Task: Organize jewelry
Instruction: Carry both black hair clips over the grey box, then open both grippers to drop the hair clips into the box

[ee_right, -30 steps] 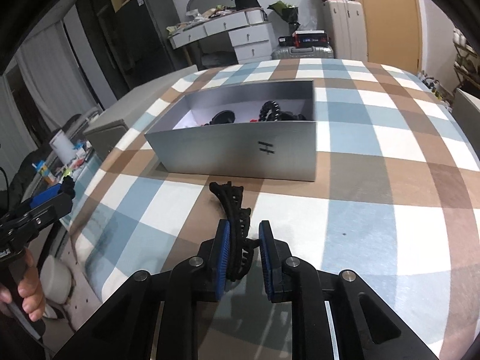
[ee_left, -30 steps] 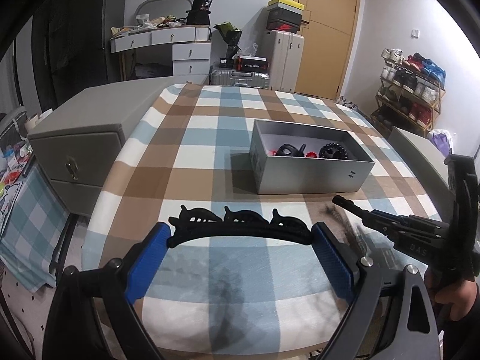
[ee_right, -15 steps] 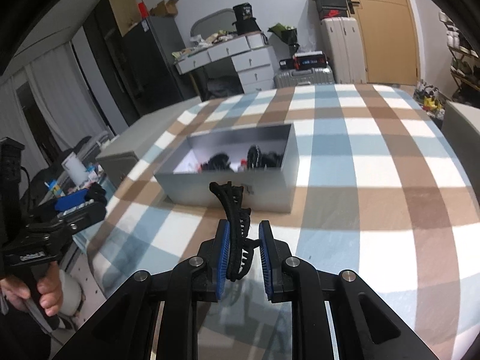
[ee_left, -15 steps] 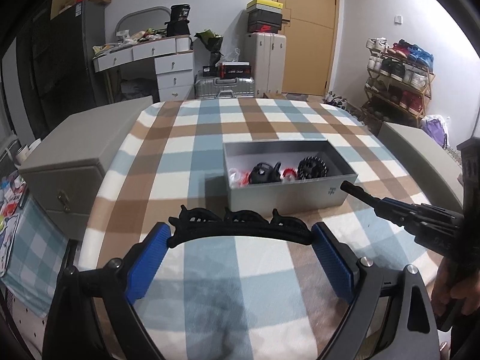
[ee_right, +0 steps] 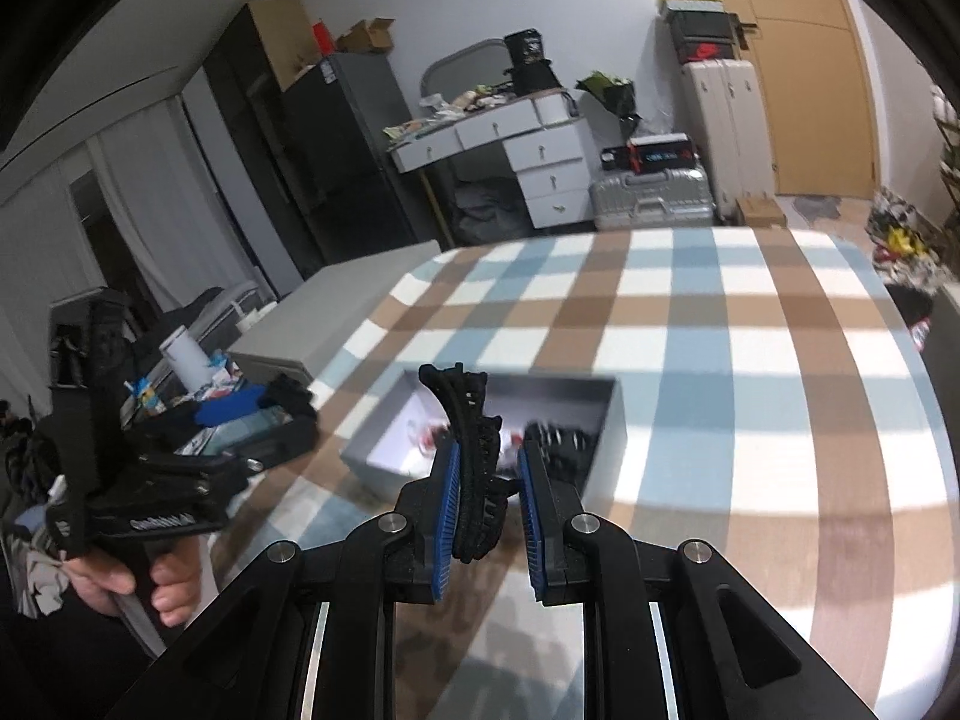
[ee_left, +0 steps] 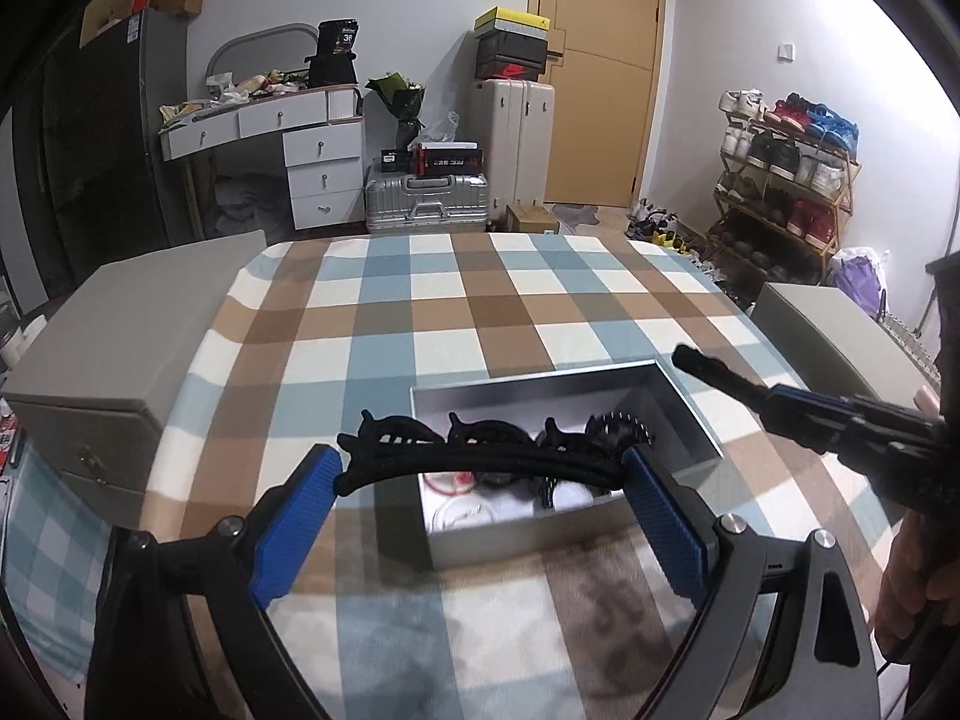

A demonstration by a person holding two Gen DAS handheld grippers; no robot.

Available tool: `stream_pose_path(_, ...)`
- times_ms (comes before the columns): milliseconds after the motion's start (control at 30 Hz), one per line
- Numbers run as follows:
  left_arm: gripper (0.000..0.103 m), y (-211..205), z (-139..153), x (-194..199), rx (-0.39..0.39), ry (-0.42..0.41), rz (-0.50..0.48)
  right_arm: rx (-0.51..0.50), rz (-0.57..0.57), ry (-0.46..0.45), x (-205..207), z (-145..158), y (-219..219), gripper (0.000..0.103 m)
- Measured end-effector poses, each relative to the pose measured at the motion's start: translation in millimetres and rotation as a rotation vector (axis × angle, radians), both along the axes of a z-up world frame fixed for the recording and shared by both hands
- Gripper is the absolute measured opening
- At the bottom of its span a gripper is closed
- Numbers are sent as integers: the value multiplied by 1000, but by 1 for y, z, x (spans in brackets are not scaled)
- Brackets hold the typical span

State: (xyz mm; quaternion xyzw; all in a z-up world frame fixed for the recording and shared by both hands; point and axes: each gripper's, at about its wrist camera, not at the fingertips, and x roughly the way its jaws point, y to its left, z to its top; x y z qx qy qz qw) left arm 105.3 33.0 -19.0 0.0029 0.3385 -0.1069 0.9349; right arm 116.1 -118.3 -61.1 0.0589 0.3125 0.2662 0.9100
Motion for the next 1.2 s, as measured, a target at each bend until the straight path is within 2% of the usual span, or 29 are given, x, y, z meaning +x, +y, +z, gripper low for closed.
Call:
stream_pose_path(267, 91, -5, -9, 23, -26, 24, -20, -28, 68, -15, 32, 2, 23, 19)
stream_pose_path(533, 91, -8, -19, 34, -57, 55, -38, -7, 71, 10, 56, -8, 25, 19)
stream_pose_path(900, 91, -10, -25, 43, -59, 76, -43, 6, 70, 65, 73, -25, 22, 19)
stream_pose_path(1200, 92, -11, -30, 50, -86, 105, -98, -38, 96, 98, 81, -31, 31, 19)
